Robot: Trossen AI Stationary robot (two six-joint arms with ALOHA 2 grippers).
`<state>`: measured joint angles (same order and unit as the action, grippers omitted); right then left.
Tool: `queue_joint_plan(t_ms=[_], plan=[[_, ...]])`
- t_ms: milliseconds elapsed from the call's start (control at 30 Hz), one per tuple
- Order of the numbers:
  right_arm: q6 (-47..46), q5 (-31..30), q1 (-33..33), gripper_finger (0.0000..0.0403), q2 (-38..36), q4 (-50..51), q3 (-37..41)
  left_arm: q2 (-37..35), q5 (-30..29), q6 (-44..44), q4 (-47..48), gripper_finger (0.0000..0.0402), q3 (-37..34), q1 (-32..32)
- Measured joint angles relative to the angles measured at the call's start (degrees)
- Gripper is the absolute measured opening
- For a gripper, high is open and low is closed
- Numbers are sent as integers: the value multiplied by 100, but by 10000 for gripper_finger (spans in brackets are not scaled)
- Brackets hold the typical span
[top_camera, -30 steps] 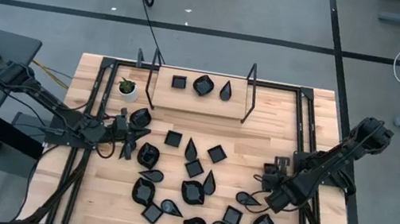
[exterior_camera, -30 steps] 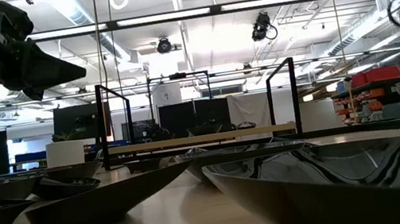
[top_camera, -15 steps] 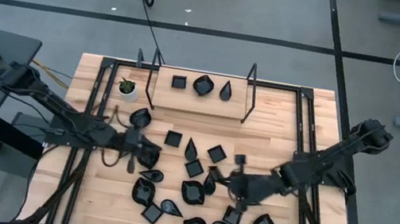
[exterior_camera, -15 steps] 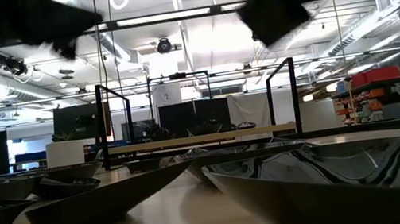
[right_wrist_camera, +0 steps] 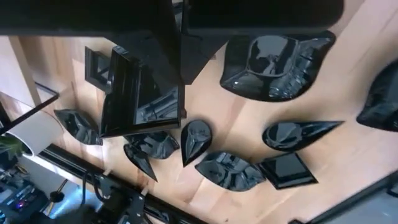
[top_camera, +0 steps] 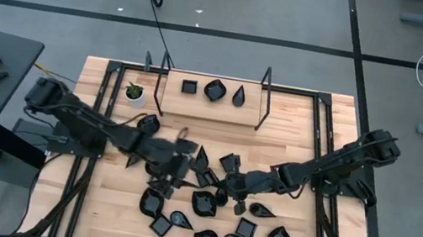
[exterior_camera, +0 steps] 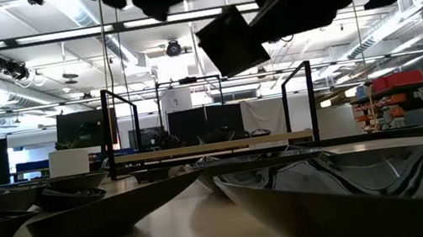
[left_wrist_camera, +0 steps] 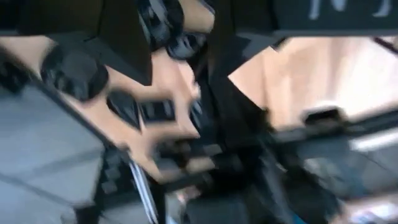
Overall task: Pick & Place Mini shaped plates
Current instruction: Stack the black square bowl on top of the other black square bowl on the shelf
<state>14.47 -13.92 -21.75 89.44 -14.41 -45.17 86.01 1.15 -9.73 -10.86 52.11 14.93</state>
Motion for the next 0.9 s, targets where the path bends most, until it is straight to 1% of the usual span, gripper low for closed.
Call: queue_joint_plan(t_ms=[67,133,300,467,900], plan=[[1,1,-3,5,-1,-27,0,280,206,-140,135,182,206,-73],[1,3,-10,6,0,-56,0,477,230,-266,181,184,332,-123],[-1,1,-23,6,1,-64,0,677,215,-616,190,169,437,-170],[3,3,-27,6,1,-66,0,646,211,-641,224,139,444,-178],[1,5,-42,6,1,-44,0,639,228,-643,345,43,444,-290]])
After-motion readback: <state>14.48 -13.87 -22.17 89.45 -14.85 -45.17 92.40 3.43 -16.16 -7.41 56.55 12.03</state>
